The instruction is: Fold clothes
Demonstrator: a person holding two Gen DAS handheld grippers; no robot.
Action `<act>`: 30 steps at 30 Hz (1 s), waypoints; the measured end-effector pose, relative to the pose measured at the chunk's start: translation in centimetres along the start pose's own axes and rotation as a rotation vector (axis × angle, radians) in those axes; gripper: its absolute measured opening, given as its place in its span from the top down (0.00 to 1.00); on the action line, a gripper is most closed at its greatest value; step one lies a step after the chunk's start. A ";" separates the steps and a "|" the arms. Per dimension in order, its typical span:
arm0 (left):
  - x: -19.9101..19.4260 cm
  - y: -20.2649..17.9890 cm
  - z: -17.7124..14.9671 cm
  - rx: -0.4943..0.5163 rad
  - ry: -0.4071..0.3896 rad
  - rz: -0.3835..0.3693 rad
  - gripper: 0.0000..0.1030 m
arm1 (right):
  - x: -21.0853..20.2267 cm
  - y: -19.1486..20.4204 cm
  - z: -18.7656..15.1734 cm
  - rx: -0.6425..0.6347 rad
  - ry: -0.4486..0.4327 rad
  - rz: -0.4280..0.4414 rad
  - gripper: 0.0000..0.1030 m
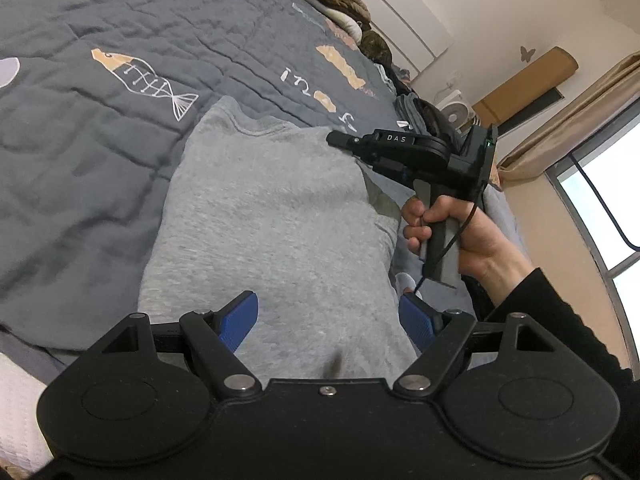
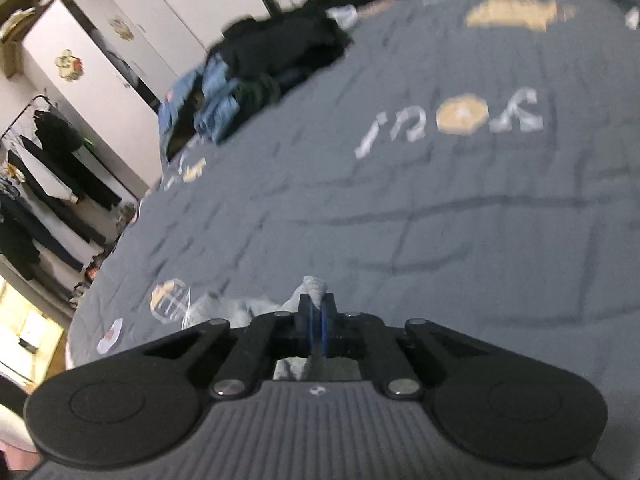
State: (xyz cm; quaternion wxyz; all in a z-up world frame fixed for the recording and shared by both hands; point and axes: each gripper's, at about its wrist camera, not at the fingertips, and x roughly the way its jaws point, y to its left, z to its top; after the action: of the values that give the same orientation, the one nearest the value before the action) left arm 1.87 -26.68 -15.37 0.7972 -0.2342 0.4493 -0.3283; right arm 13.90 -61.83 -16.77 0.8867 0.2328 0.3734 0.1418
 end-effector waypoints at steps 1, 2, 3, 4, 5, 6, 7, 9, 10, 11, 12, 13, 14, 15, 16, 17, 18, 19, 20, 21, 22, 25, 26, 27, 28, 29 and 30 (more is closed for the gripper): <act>-0.1 0.0 0.0 -0.003 -0.004 0.001 0.26 | 0.0 0.1 0.1 -0.012 -0.024 0.002 0.97; -0.2 0.1 0.0 -0.006 -0.006 0.007 0.26 | 0.0 0.2 0.2 -0.025 -0.048 0.003 0.97; -0.3 0.3 0.0 -0.009 -0.007 0.017 0.26 | 0.3 -0.1 0.2 -0.022 -0.052 -0.004 0.97; -0.3 0.4 -0.1 -0.012 -0.007 0.031 0.26 | 1.0 -0.5 0.3 -0.011 -0.014 -0.024 0.97; -0.3 0.6 -0.1 -0.015 -0.008 0.048 0.26 | 1.7 -1.0 0.4 -0.001 0.027 -0.044 0.95; -0.4 0.7 0.0 -0.018 -0.009 0.065 0.26 | 2.1 -1.3 0.4 0.001 0.051 -0.102 0.93; -0.4 0.9 0.0 -0.021 -0.011 0.082 0.26 | 1.3 -1.5 0.4 0.015 0.039 -0.110 0.93; -0.7 1.1 0.2 -0.027 -0.018 0.111 0.26 | -0.3 -1.7 0.4 0.045 0.008 -0.117 0.92; -0.9 1.3 0.4 -0.035 -0.025 0.107 0.26 | -1.1 -1.8 0.4 0.060 -0.007 -0.121 0.91; -1.1 1.4 0.5 -0.040 -0.033 0.102 0.26 | -1.9 -1.9 0.4 0.076 -0.022 -0.125 0.91; -1.3 1.4 0.6 -0.045 -0.041 0.096 0.26 | -3.4 -1.3 0.0 0.075 -0.050 -0.113 0.90; -1.5 1.5 0.6 -0.050 -0.056 0.071 0.26 | -4.8 -0.6 -0.4 0.073 -0.078 -0.101 0.90; -1.6 1.5 0.7 -0.056 -0.071 0.045 0.26 | -6.3 0.1 -0.8 0.070 -0.107 -0.088 0.90; -1.8 1.5 0.8 -0.061 -0.087 0.019 0.26 | -7.6 1.2 -1.6 0.072 -0.133 -0.058 0.88; -1.6 1.7 0.8 -0.086 -0.090 -0.019 0.26 | -8.9 2.5 -2.6 0.072 -0.136 -0.013 0.87; -1.4 2.0 0.8 -0.110 -0.094 -0.058 0.26 | -9.9 3.5 -3.9 0.076 -0.137 0.024 0.84; -1.2 2.2 0.8 -0.134 -0.097 -0.096 0.26 | -10.9 4.5 -5.3 0.080 -0.138 0.061 0.80; -0.9 2.7 0.8 -0.164 -0.098 -0.114 0.26 | -11.7 5.4 -6.9 0.087 -0.129 0.087 0.78; -0.6 3.1 0.7 -0.193 -0.100 -0.131 0.26 | -12.5 6.3 -8.5 0.095 -0.119 0.112 0.74; -0.2 3.6 0.6 -0.223 -0.101 -0.148 0.26 | -13.0 7.0 -10.1 0.100 -0.107 0.127 0.71; 0.2 4.0 0.4 -0.244 -0.089 -0.147 0.26 | -13.2 7.5 -11.6 0.108 -0.097 0.135 0.71; 1.6 5.2 -0.2 -0.307 -0.051 -0.144 0.26 | -12.9 8.1 -14.9 0.119 -0.040 0.108 0.70; 2.0 5.3 -0.5 -0.307 -0.015 -0.130 0.26 | -12.6 8.2 -15.8 0.120 -0.015 0.089 0.70; 2.5 5.4 -0.8 -0.306 0.020 -0.116 0.26 | -12.2 7.9 -16.5 0.129 0.012 0.061 0.70; 3.0 5.5 -1.1 -0.306 0.056 -0.102 0.26 | -11.9 7.6 -17.2 0.114 0.045 0.031 0.70; 3.2 5.4 -1.5 -0.295 0.084 -0.097 0.26 | -11.7 7.2 -17.8 0.098 0.078 0.000 0.70; 3.3 5.3 -1.8 -0.279 0.100 -0.088 0.26 | -11.8 7.1 -18.2 0.073 0.088 -0.021 0.70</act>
State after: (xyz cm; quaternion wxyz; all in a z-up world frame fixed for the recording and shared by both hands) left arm 3.20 -25.68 -21.60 0.7183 -0.3456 0.5192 -0.3084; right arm -7.96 -55.22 -17.23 0.8617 0.2549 0.4193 0.1288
